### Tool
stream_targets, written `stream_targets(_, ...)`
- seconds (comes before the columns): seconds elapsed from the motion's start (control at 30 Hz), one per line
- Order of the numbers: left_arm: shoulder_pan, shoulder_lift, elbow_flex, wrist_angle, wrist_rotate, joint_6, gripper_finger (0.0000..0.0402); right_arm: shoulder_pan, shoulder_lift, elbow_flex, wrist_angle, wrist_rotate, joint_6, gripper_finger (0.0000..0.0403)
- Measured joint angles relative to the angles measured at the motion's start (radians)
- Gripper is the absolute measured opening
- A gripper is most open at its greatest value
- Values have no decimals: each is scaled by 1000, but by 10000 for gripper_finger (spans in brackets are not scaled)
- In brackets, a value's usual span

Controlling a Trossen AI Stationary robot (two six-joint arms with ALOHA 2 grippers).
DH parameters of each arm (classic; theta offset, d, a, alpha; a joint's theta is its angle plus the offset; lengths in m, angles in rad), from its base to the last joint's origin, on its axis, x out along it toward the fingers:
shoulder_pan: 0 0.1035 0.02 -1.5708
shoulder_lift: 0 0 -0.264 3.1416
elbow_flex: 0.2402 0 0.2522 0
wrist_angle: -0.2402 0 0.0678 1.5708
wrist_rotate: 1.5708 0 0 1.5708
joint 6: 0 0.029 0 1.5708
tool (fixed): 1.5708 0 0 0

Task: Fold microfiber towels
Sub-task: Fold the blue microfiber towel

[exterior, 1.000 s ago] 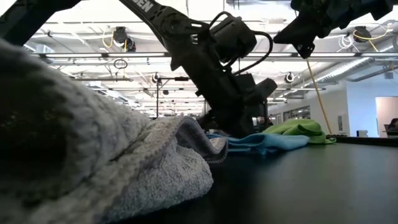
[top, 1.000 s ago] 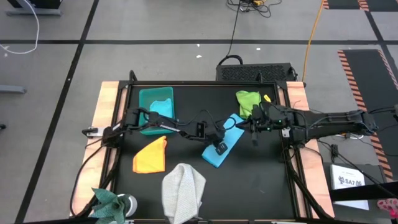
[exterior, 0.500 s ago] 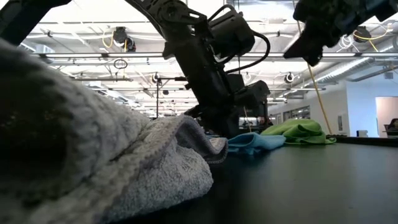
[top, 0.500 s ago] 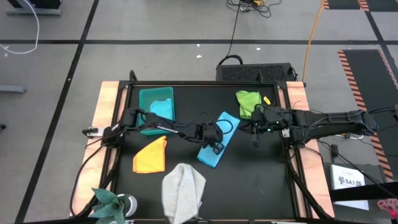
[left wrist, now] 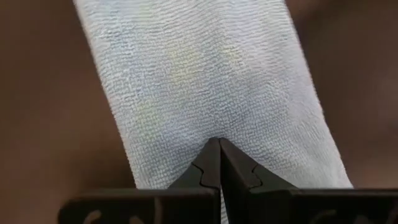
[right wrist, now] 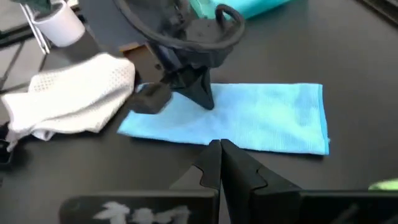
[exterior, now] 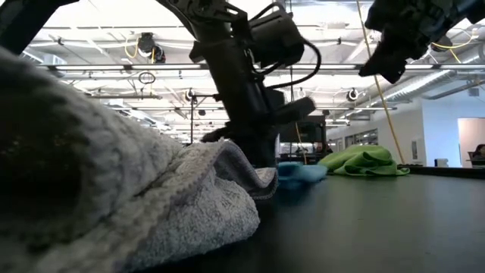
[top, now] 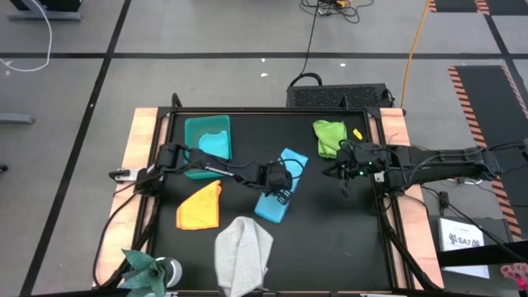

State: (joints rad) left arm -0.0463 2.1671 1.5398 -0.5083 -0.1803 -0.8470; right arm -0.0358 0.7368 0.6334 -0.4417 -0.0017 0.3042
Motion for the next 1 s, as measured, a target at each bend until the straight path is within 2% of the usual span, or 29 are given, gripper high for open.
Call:
stream_targets(0.23,6,-62,-3,100,4,28,1,57,90,0,1,0,-6,0)
stream_targets(0.43,11,-169,0,81,-88,98,2,113,186,0,48,-1,1,0)
stream_targets(0.57,25,-255,2,-24,-164,113,3,138,282,0,128,2,-16,0)
stream_targets(0.77,32,-381,1,-255,-254,103,2,149,471,-1,356,2,-85,0)
stream_targets(1.0,29,-476,2,-355,-348,81,2,149,661,-2,503,1,-114,0)
